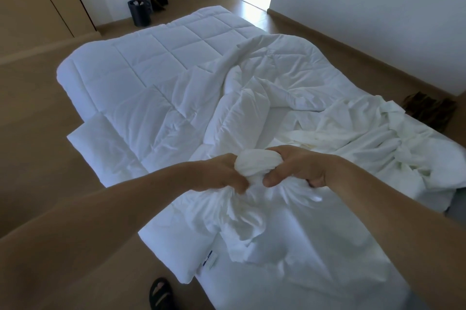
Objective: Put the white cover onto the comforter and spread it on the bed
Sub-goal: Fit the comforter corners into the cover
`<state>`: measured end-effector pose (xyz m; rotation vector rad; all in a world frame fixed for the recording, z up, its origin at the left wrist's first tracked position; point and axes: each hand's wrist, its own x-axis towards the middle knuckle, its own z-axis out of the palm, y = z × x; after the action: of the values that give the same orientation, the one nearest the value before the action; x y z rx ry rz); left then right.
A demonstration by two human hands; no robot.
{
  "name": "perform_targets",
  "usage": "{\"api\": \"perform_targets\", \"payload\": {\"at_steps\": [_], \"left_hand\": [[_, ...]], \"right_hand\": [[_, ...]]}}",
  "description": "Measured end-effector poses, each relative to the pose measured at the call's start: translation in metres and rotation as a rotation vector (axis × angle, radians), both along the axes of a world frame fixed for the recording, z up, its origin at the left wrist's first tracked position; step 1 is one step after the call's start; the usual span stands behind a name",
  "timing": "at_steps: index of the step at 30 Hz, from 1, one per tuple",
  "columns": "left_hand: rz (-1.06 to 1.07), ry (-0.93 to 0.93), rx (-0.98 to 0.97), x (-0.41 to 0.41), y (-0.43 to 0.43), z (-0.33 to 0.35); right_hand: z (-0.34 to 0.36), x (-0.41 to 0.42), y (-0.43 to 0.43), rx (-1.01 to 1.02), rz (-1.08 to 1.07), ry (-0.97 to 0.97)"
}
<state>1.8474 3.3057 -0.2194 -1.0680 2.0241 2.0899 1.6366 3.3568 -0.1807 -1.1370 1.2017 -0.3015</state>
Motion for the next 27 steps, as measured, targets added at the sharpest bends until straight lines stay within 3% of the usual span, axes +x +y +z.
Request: {"api": "perform_targets", "payload": {"at_steps": [6,12,16,21,24,27], "left_hand": [[0.001,0.051,0.254,0.002,-0.003,-0.002],[0.113,0.101,0.489,-0.003,-0.008,0.007],[0.122,0.126,0.517,-0.004,-0.011,0.005],[0.120,0.095,0.599,0.001,-0.014,-0.003],[0.042,-0.050,0.438,0.011,-0.017,0.002],[-0.113,-0.255,0.154,0.012,-0.019,0.009]], "right_hand": [[0.006,-0.012,0.002,-0.014,0.171,0.113],[-0.001,-0.006,0.002,-0.338,0.011,0.405],[-0.009,0.008,0.009,-0.545,0.068,0.545],[-0.030,0.026,0.013,-0.592,-0.038,0.665],[-0.027,0.025,0.006,-0.586,0.056,0.788],[-0.024,0.025,0.000,-0.496,0.114,0.682]]}}
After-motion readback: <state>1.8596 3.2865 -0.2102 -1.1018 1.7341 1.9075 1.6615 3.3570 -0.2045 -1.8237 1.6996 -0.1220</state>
